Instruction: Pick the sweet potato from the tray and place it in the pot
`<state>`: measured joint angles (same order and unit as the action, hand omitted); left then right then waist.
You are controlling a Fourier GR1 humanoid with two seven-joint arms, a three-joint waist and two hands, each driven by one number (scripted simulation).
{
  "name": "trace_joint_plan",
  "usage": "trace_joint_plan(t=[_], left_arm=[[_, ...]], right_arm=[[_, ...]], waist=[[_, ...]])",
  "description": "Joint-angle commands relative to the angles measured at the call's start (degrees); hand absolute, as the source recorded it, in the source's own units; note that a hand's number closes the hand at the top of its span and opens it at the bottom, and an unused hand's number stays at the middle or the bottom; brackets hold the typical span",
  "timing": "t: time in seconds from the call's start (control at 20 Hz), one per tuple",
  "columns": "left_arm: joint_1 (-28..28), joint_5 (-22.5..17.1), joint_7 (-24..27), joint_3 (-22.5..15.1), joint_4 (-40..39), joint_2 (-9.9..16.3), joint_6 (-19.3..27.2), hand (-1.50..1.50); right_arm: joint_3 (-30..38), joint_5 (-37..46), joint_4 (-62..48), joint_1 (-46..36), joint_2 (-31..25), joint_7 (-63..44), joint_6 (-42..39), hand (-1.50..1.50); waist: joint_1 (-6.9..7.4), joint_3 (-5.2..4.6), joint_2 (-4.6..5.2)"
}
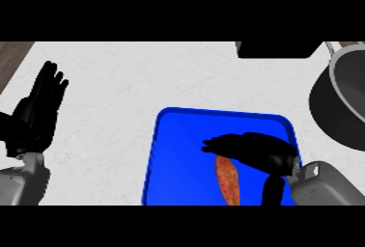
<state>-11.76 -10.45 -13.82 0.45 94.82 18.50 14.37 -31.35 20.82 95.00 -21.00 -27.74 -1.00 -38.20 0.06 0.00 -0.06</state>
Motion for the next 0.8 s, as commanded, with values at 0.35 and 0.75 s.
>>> trace_joint_plan(t=[0.35,0.75], left_arm=[[3.6,1.01,3.63,3.21,-1.11,-2.15,-5.01,0.0],[1.26,3.98,-2.57,3.12,2.73,-3.68,-3.66,0.0]], right_arm=[[3.17,11.03,-0.22,5.58,3.91,5.39,-0.17,-1.5],[3.1,19.75,-7.44,5.84,8.71,7.64,0.68,-1.5]], waist=[[-0.01,0.0,0.02],[0.05,0.01,0.04]])
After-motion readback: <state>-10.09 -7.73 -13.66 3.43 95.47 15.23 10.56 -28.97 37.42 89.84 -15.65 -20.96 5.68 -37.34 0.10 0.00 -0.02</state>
